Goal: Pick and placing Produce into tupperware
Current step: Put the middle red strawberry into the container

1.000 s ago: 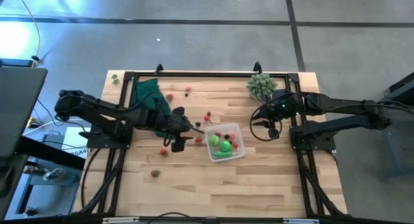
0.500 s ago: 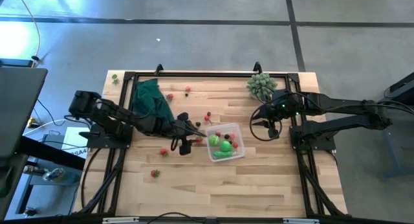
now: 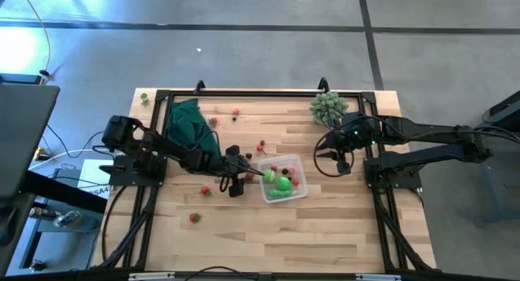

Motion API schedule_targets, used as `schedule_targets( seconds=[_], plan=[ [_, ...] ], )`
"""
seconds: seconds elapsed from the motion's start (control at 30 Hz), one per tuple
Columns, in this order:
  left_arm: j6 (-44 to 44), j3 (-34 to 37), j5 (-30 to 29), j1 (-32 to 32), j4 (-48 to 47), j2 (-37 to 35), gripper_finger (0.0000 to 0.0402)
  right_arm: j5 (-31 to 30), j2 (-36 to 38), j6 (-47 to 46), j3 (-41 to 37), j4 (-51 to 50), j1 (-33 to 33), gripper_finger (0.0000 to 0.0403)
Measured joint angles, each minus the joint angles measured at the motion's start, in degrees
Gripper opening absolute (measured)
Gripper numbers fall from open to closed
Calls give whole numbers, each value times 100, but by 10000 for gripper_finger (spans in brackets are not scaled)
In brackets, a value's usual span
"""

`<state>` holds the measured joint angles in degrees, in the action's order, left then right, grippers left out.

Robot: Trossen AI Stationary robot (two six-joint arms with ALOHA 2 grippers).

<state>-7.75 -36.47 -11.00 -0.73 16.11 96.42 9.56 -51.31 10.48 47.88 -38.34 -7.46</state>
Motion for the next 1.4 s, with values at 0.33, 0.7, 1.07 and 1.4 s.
schedule_targets(
  seconds=[0.33, 0.7, 1.07, 1.4],
  plan=[
    [288, 2, -66, 2, -170, 0, 239, 0, 0, -1, 0, 1, 0, 89],
    [597, -3, 7, 0, 81, 201, 239, 0, 0, -2, 1, 1, 0, 89],
    [645, -146, 107, 0, 211, 385, 239, 0, 1, -1, -1, 1, 2, 89],
    [625, -146, 149, 0, 47, 385, 217, 1, 0, -2, -1, 1, 0, 89]
  ],
)
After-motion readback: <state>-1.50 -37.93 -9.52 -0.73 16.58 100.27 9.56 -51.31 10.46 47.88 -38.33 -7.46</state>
